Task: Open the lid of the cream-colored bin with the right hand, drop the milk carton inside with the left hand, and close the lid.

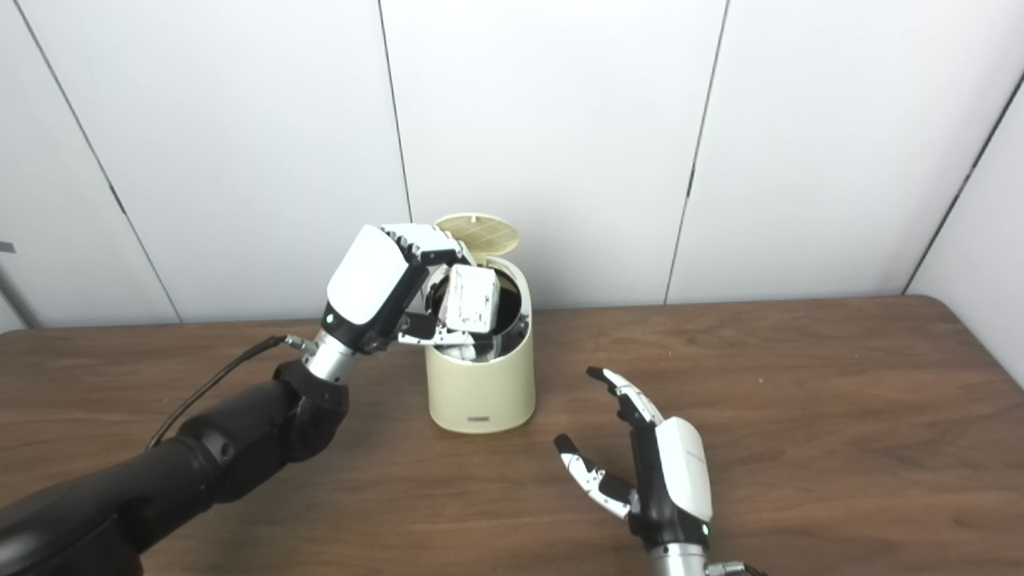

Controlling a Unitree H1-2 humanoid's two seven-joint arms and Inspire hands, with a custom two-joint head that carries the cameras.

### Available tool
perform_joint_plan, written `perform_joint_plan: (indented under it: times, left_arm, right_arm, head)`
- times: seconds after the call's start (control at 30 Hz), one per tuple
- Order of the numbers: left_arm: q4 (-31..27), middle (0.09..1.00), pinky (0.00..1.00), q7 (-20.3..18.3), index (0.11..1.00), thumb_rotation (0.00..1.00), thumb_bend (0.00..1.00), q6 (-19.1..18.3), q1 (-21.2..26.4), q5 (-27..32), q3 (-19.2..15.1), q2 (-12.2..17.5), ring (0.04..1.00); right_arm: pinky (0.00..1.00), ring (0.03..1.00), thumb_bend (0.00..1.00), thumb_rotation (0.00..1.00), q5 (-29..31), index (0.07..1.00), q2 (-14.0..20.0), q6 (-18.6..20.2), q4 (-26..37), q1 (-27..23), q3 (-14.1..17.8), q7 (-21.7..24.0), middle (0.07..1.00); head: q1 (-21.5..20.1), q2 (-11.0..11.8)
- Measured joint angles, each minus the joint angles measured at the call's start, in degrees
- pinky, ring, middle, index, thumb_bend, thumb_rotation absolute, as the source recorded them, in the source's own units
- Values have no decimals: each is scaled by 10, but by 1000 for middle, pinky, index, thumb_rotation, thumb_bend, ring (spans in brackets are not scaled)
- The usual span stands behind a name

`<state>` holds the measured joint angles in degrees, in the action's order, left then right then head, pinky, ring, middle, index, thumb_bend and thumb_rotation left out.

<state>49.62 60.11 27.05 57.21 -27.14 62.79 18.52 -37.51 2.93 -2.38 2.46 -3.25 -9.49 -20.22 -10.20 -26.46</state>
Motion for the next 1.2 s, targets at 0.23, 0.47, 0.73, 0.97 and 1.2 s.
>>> perform_joint_plan:
  times: [0.23,0.47,0.73,0.97,1.2]
  left_arm:
    - [-16,483,430,-4,452,0,503,-6,-2,17,-11,-9,495]
    - [-16,485,414,-5,449,0,503,-6,-4,18,-21,-27,496]
    - [-19,487,416,-9,454,0,503,-6,-6,19,-23,-27,492]
    - [-37,529,454,-46,484,35,521,-7,-9,32,-27,-17,531]
    - [-39,571,467,-68,491,75,519,-7,-15,33,-37,-13,549]
  right_arm:
    - [689,807,246,322,-4,810,0,0,0,0,0,0,834]
    - [692,810,250,344,-8,813,-2,0,0,0,-1,0,835]
    - [690,809,241,371,-9,815,-2,5,0,0,-1,1,836]
    - [690,808,243,400,-10,815,-2,5,0,0,-1,1,836]
    - [682,801,241,352,-9,806,-2,5,0,0,0,1,828]
  head:
    - [-3,0]
    - [-4,-1]
    - [-1,-1]
    - [2,-3]
    - [5,-3]
